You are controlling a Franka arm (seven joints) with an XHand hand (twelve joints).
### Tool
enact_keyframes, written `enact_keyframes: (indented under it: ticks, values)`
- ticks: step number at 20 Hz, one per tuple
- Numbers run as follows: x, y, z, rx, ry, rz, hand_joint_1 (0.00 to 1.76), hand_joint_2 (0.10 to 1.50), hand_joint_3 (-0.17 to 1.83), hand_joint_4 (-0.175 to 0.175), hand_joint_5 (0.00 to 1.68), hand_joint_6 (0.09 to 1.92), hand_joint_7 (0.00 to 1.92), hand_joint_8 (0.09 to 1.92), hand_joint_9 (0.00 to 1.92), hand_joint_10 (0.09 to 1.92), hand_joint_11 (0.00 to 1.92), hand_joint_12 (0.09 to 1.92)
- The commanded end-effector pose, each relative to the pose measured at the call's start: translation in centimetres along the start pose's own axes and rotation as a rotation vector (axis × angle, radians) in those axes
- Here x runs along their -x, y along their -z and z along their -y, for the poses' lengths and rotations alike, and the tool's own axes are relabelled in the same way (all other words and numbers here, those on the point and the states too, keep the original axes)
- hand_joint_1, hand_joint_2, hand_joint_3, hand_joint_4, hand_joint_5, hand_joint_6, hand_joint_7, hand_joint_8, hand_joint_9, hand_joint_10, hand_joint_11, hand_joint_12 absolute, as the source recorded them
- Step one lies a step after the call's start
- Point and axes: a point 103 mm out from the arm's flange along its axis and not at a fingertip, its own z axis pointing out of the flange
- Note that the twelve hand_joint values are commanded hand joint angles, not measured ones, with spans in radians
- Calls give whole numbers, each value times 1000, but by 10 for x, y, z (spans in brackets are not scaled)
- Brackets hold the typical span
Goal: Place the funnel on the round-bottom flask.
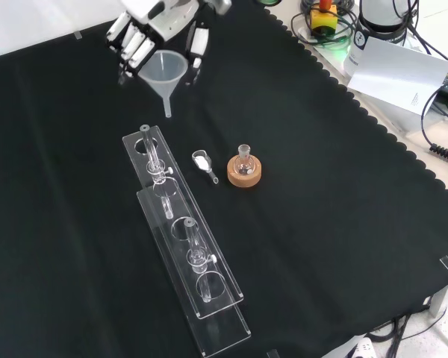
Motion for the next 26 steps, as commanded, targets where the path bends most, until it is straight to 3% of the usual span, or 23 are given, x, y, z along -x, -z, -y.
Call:
enact_keyframes:
  ticks: [1, 9, 10, 14, 26]
  values:
    - [-4, 11, 44, 22, -35, -2, 751, 986, -175, -44, 407, 700, 429, 758, 718, 606, 274, 1353]
    - [-15, 4, 94, 22, -64, -7, 757, 987, -175, -45, 403, 707, 425, 758, 718, 608, 279, 1351]
    - [-19, 2, 101, 30, -42, -14, 758, 987, -175, -45, 403, 708, 425, 758, 718, 608, 280, 1351]
    - [-28, -11, 123, 20, -48, 1, 763, 987, -175, -45, 402, 711, 426, 759, 719, 609, 282, 1350]
    - [-56, -53, 138, -14, -57, 37, 769, 989, -175, -43, 413, 726, 429, 761, 722, 611, 288, 1348]
